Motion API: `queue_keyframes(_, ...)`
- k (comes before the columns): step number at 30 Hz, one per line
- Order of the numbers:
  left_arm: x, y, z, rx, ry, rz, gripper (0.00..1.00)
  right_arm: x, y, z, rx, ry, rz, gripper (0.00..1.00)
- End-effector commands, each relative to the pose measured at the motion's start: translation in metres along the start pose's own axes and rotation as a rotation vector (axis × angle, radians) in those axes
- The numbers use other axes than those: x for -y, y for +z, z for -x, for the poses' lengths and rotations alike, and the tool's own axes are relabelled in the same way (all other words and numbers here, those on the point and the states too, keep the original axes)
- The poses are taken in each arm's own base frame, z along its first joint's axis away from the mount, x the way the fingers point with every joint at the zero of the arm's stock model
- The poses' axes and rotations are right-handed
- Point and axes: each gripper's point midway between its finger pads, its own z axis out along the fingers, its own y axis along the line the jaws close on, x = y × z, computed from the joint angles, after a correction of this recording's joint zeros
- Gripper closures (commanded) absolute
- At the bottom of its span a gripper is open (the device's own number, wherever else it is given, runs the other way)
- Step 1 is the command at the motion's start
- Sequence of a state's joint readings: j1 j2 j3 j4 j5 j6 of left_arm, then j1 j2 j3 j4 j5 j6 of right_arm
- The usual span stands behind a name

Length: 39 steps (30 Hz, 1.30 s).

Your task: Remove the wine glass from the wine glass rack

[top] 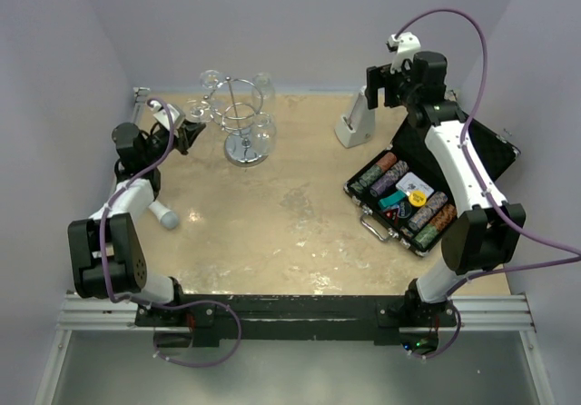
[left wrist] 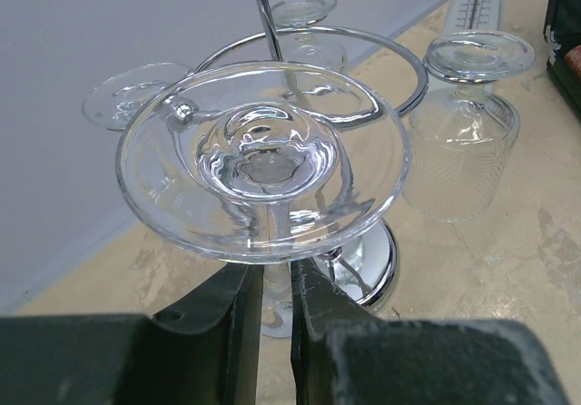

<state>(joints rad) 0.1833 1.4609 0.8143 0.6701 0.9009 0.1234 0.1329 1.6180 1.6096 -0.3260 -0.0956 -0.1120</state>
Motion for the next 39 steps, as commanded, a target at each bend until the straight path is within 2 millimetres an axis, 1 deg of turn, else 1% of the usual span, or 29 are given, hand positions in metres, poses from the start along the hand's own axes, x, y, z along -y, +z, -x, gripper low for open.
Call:
queue_keyframes(1,-0.011,-0.006,0.038,0.066,0.126,0.023,1.0,-0.004,-0.004,0.014,0.052,0.011,0.002,0.06)
queue_keyframes(8,-0.013,-0.011,0.039,0.051,0.118,0.039,1.0,-0.005,-0.003,0.012,0.054,0.017,0.008,0.06)
queue_keyframes(13,-0.021,-0.021,0.041,0.025,0.099,0.084,1.0,-0.007,-0.003,0.012,0.061,0.017,0.018,0.06)
queue_keyframes(17,-0.031,-0.036,0.043,-0.012,0.061,0.141,1.0,-0.009,-0.005,0.023,0.091,0.012,0.037,0.04)
queue_keyframes(19,-0.031,-0.042,0.05,-0.018,0.019,0.155,1.0,-0.013,-0.006,0.028,0.103,0.01,0.057,0.04)
queue_keyframes(23,-0.019,-0.049,0.063,-0.021,-0.115,0.153,1.0,-0.019,-0.006,0.042,0.142,0.004,0.095,0.04)
queue_keyframes(25,-0.009,-0.051,0.069,-0.011,-0.254,0.156,1.0,-0.025,-0.007,0.049,0.158,-0.021,0.138,0.05)
queue_keyframes(29,0.009,-0.057,0.075,-0.012,-0.467,0.162,1.0,-0.04,-0.017,0.064,0.225,-0.095,0.226,0.07)
queue_keyframes(32,0.02,-0.063,0.073,-0.041,-0.565,0.174,1.0,-0.051,-0.024,0.073,0.28,-0.129,0.245,0.09)
queue_keyframes(35,0.025,-0.069,0.067,-0.103,-0.619,0.194,1.0,-0.058,-0.029,0.073,0.297,-0.153,0.226,0.1)
queue_keyframes(36,0.033,-0.072,0.055,-0.166,-0.684,0.194,1.0,-0.062,-0.032,0.074,0.307,-0.16,0.228,0.1)
queue_keyframes(39,0.049,-0.075,0.042,-0.268,-0.785,0.135,1.0,-0.084,-0.046,0.073,0.342,-0.245,0.258,0.11)
